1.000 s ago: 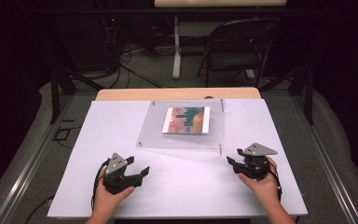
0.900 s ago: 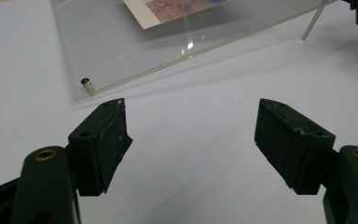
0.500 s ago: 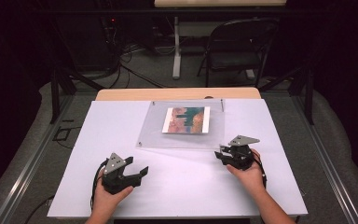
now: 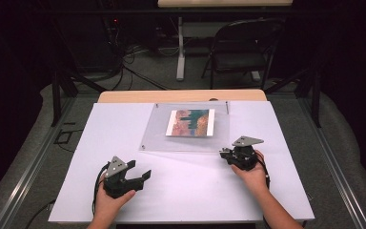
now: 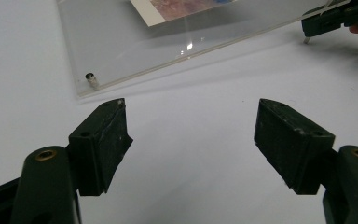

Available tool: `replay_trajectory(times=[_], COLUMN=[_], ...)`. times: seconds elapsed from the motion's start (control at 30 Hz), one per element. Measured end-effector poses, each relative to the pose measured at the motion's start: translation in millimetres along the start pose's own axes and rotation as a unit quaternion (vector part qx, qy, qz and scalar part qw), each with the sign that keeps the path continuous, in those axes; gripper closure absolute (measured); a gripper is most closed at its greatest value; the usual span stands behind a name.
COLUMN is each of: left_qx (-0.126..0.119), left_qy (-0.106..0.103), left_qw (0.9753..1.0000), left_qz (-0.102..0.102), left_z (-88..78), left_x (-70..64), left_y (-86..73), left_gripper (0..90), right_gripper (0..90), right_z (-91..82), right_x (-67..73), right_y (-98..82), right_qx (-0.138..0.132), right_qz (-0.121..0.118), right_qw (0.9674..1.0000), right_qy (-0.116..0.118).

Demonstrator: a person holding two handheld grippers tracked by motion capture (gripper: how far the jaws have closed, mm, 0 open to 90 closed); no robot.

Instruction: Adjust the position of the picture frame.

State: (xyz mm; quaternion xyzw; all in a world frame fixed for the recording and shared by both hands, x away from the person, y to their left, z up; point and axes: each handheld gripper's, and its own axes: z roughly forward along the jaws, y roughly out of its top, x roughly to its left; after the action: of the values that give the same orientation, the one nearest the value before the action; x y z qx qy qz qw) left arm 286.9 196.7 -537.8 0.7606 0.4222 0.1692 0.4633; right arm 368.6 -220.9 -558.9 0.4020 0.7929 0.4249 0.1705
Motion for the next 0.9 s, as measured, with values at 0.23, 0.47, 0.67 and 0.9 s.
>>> replay_trajectory(times=[0.23,0.47,0.67,0.9], left_qx=[0.002,0.002,0.002,0.005], left_qy=[0.0,-0.002,-0.005,-0.004], left_qw=[1.0,1.0,0.9999,0.9999], left_qz=[-0.005,-0.008,-0.011,-0.01], left_z=[0.6,0.6,0.8,0.7], left_x=[1.2,1.7,2.1,1.8], left_y=[-0.2,-0.4,-0.5,-0.6], left_gripper=[26.0,26.0,26.2,26.2], right_gripper=[80.8,82.2,82.8,84.6], right_z=[-0.1,-2.0,-4.1,-3.8], right_x=[-1.2,2.4,11.3,49.1], right_y=[-2.0,0.1,2.3,6.5], right_qx=[-0.009,-0.009,-0.006,0.017], right_qz=[0.002,-0.009,-0.02,-0.073], right_qw=[1.0,0.9999,0.9998,0.9962], right_qy=[0.001,-0.007,0.004,0.044])
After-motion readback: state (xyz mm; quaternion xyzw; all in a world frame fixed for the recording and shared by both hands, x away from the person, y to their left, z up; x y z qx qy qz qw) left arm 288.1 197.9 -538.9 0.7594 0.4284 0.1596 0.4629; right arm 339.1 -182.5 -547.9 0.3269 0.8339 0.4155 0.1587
